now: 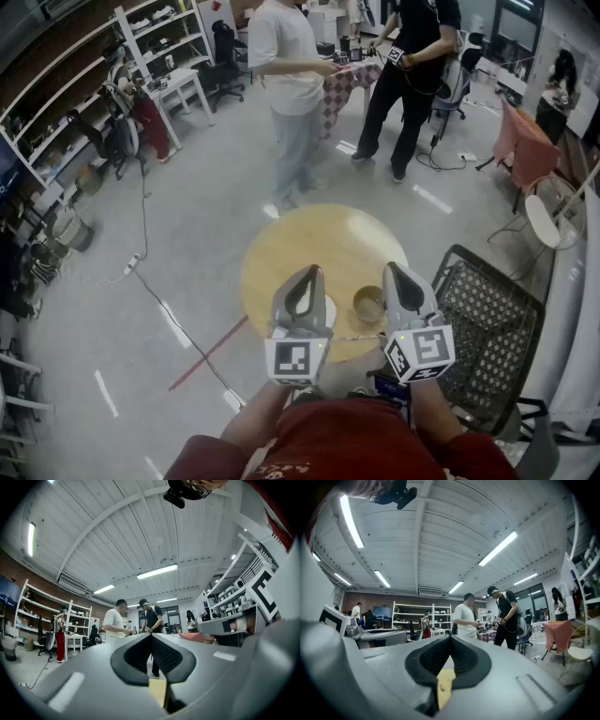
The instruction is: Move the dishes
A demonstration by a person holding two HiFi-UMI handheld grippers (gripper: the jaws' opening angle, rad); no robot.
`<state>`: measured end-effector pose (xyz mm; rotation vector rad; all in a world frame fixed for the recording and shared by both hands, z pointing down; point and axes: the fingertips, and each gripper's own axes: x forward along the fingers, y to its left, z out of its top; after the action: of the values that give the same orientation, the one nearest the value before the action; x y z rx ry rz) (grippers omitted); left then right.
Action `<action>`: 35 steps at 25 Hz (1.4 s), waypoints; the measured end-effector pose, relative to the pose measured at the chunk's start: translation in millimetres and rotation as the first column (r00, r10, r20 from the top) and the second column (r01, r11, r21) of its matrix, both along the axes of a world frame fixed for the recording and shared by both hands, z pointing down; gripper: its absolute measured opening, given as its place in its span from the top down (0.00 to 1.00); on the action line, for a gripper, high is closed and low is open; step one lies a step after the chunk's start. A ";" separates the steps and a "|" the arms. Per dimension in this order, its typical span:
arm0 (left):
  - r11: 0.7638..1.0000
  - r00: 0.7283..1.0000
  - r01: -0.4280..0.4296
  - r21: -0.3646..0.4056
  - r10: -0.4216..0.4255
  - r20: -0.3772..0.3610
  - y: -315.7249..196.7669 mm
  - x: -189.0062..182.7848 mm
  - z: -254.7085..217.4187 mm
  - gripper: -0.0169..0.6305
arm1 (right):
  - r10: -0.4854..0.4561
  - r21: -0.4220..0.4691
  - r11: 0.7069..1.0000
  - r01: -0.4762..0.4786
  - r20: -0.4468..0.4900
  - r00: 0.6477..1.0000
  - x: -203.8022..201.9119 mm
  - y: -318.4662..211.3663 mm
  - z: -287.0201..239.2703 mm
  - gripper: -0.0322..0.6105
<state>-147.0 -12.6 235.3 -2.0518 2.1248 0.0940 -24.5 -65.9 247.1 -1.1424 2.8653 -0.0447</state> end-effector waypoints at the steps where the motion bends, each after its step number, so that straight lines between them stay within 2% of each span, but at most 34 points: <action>1: 1.000 1.000 -0.001 -0.004 0.001 0.001 0.3 2.7 2.0 0.96 | -0.001 -0.001 1.000 0.001 -0.003 1.000 2.0 0.2 1.8 0.95; 5: 0.999 1.000 0.000 -0.041 0.001 0.008 2.5 10.8 15.9 0.96 | -0.004 -0.018 1.000 0.004 -0.006 1.000 8.9 2.7 9.5 0.95; 14: 0.999 1.000 0.016 -0.045 -0.015 0.015 9.5 16.6 19.5 0.96 | -0.025 0.000 1.000 0.025 0.002 1.000 6.8 10.1 8.5 0.95; 20: 0.997 0.999 0.044 -0.057 -0.043 0.019 12.8 23.1 22.4 0.96 | -0.061 0.000 0.998 0.061 0.017 0.998 9.1 13.7 13.2 0.95; 26: 0.996 0.997 0.074 -0.057 -0.073 0.027 12.7 42.5 26.6 0.96 | -0.099 -0.033 0.994 0.100 0.020 0.995 22.2 12.2 28.4 0.95; 31: 0.988 0.993 0.118 -0.095 -0.116 0.025 16.7 45.8 37.7 0.96 | -0.142 -0.054 0.988 0.143 0.019 0.990 24.7 13.7 33.8 0.95; 35: 0.985 0.989 0.147 -0.092 -0.145 0.020 15.6 49.9 37.6 0.96 | -0.168 -0.064 0.984 0.169 0.011 0.986 26.6 11.7 36.8 0.95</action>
<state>-97.1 3.0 273.0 -1.9308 2.3041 -0.0394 2.1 -54.1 284.0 -0.9041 2.9683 -0.1485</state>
